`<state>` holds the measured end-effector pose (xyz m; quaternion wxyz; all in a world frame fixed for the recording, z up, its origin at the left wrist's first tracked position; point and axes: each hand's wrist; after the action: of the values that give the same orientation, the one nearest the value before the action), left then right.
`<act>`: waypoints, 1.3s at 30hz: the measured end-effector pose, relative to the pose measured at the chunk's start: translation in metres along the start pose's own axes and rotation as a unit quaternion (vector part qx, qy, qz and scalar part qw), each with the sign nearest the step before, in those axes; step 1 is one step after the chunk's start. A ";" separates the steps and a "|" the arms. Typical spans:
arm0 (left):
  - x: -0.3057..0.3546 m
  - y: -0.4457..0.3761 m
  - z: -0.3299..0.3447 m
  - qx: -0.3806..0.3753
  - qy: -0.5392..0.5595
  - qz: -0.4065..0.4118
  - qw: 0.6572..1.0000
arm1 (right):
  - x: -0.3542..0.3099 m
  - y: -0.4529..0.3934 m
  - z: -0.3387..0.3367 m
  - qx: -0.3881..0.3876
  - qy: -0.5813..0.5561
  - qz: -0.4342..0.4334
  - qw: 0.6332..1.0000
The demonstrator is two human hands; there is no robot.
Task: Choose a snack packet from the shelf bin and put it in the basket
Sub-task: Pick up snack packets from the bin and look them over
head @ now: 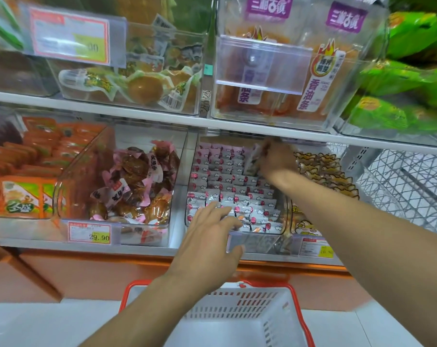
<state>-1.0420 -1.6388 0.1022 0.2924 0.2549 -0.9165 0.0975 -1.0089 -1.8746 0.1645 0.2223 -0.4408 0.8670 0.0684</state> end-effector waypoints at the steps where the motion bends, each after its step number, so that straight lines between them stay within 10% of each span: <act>1: 0.001 0.001 -0.001 0.010 0.018 -0.001 1.000 | 0.002 0.003 -0.003 0.023 -0.046 0.029 0.998; 6: 0.018 0.003 -0.017 0.133 0.256 -0.063 0.955 | 0.003 0.074 -0.009 0.108 -0.438 0.078 0.889; 9: 0.021 0.006 -0.028 0.155 0.421 -0.117 0.886 | 0.000 0.126 -0.014 0.030 -0.557 0.081 0.826; 18: 0.020 0.020 -0.004 0.089 0.599 -0.184 0.775 | 0.004 0.171 -0.007 -0.089 -0.688 0.127 0.709; 24: 0.024 0.032 0.007 -0.006 0.496 -0.181 0.849 | 0.010 0.176 -0.006 -0.145 -0.649 0.083 0.743; 39: 0.026 0.033 0.010 -0.001 0.482 -0.181 0.857 | 0.023 0.175 -0.006 -0.159 -0.655 0.084 0.734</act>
<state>-1.0827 -1.6249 0.1080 0.7106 0.3370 -0.5986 0.1523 -1.1618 -1.7877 0.1457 0.6557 -0.2410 0.5165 0.4951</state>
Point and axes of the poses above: each hand's wrist, its own y-axis away from the middle knuckle, its own z-axis out of the palm, x = y × z, and after that the axes turned 13 degrees about -x, right-handed
